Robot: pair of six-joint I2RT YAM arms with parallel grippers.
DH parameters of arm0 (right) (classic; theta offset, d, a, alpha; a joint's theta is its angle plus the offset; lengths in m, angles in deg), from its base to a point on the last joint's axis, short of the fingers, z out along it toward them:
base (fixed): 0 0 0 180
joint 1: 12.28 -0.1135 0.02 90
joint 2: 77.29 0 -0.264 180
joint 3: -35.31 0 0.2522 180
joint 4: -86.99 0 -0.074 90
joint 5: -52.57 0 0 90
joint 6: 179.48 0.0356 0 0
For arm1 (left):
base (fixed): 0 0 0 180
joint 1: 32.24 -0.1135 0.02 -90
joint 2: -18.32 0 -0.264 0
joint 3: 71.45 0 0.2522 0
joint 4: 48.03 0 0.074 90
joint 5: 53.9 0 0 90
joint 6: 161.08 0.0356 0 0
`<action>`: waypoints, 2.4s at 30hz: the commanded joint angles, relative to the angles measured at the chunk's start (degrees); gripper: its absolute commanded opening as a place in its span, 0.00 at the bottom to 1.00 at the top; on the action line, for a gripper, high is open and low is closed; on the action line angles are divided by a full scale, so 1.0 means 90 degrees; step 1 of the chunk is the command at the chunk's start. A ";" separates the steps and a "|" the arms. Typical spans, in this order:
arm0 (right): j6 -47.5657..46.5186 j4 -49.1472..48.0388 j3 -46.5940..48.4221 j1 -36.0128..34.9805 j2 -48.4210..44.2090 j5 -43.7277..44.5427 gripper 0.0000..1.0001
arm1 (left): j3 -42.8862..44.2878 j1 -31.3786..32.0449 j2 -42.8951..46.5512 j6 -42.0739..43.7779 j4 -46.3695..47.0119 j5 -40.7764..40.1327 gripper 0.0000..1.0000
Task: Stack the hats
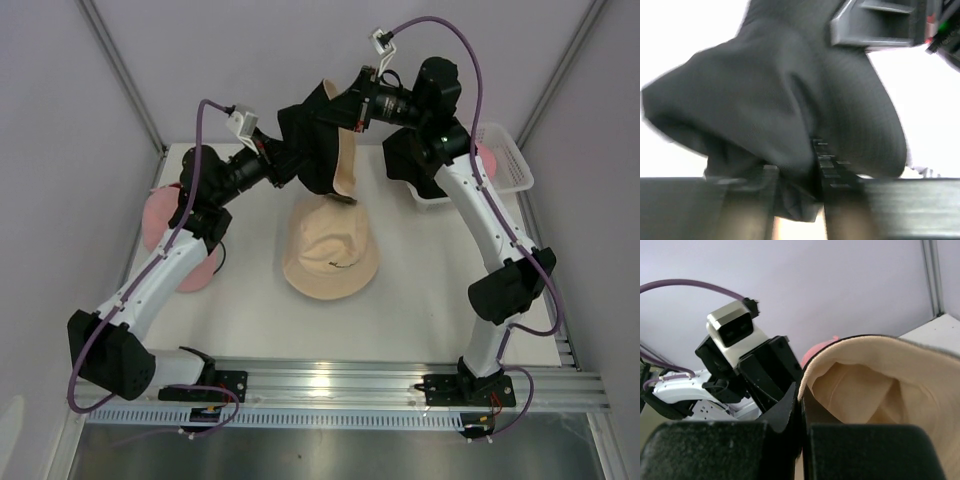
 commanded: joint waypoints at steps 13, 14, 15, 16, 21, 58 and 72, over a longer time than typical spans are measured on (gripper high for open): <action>0.0938 -0.0691 -0.0269 -0.0060 -0.0064 0.0557 0.00 | 0.1820 -0.0054 0.0887 0.3389 -0.2402 -0.1074 0.01; 0.0988 -0.0652 -0.0492 -0.0070 -0.0102 0.0723 0.00 | 0.2038 -0.0055 0.0917 0.4380 -0.3518 -0.0385 0.01; 0.0998 -0.0632 -0.0697 -0.0089 -0.0267 0.0812 0.00 | 0.2234 -0.0064 0.0936 0.4767 -0.4032 -0.0117 0.01; 0.0959 -0.0671 -0.0979 -0.0138 -0.0404 0.0938 0.00 | 0.2709 -0.0055 0.0965 0.5042 -0.4453 0.0079 0.01; 0.0657 -0.0672 -0.3251 -0.0158 -0.1517 0.2100 0.00 | 0.3193 -0.0055 0.0995 0.5787 -0.6497 0.0773 0.01; 0.0266 0.0335 -0.8639 0.0946 -0.4478 0.5335 0.00 | 0.0421 0.1342 0.1971 -0.0529 -0.4769 -0.4669 0.91; -0.0125 0.0061 -0.8121 0.0946 -0.4097 0.4377 0.00 | -0.0705 -0.0191 0.0636 -0.0523 -0.2164 -0.0509 0.72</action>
